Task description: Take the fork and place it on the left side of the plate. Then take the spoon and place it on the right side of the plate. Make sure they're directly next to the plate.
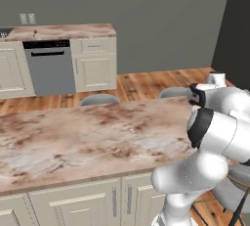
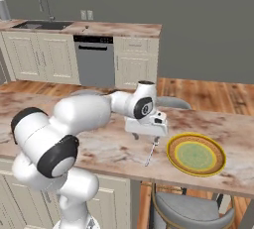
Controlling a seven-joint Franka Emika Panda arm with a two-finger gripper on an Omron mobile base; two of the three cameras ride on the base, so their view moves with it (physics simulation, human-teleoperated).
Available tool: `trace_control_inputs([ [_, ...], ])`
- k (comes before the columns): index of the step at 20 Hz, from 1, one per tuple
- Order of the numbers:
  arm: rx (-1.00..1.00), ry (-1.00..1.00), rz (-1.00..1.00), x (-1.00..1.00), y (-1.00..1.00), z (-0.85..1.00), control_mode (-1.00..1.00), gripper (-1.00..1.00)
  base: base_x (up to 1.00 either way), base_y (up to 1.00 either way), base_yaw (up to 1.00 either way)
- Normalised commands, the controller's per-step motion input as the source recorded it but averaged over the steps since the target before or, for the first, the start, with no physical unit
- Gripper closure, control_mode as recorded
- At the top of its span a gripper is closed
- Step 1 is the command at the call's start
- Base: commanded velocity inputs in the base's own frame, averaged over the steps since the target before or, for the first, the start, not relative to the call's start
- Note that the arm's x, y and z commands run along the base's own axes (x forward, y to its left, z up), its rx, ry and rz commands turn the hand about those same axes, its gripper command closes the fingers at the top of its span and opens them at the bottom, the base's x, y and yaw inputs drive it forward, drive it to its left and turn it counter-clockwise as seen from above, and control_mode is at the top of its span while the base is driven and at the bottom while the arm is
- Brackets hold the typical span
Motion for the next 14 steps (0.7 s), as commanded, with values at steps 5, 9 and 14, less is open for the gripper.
trace_control_inputs([
  [5,0.0,0.0,0.0,-0.29,0.74,0.27,-1.0,-1.0,0.0,0.0,0.0],
  [9,0.0,0.0,0.0,-0.44,0.88,0.12,-1.0,-1.0,0.0,0.0,0.0],
  [14,0.0,-0.02,0.0,-0.62,0.5,0.23,-1.0,-1.0,0.0,0.0,0.0],
])
